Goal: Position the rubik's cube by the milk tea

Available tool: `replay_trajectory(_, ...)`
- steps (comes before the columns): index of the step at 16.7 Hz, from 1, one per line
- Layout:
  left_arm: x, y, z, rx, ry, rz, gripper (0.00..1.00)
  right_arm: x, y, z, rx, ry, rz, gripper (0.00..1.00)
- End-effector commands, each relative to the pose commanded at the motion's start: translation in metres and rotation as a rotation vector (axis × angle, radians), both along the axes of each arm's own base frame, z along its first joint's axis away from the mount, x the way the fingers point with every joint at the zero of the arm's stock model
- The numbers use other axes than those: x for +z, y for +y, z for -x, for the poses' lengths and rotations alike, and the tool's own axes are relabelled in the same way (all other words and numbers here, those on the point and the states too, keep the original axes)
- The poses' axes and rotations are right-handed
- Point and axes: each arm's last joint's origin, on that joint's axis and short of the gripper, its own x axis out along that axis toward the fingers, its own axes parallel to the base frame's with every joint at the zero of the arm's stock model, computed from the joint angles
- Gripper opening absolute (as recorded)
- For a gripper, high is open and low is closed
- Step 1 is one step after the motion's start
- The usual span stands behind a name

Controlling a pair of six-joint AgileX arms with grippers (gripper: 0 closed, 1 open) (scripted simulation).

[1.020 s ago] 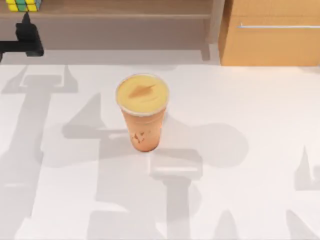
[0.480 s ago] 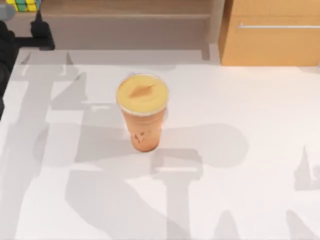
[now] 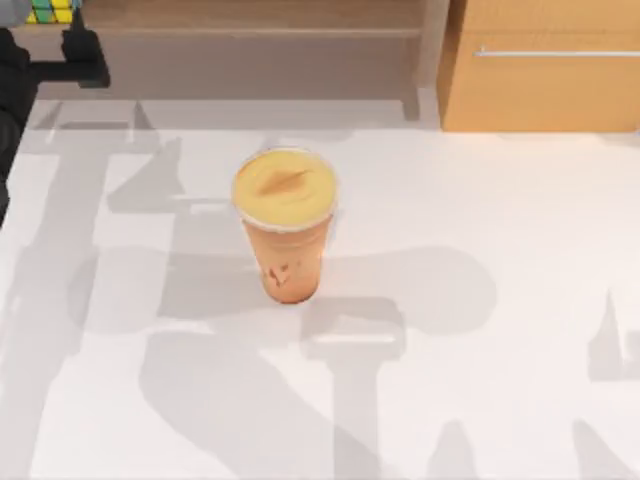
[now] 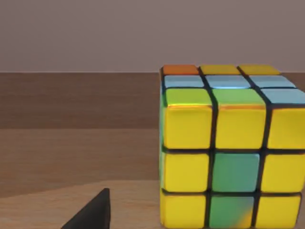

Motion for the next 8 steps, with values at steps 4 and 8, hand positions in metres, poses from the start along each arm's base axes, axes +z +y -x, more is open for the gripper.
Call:
replay_trajectory(4,0.005,-0.001,-0.024,0.0,-0.002,0.0,1.0,0.0,0.0,0.0,0.0,0.0,0.0,1.0)
replay_trajectory(8,-0.004,0.001,-0.049,0.0,-0.004,0.0,1.0,0.0,0.0,0.0,0.0,0.0,0.0,1.0)
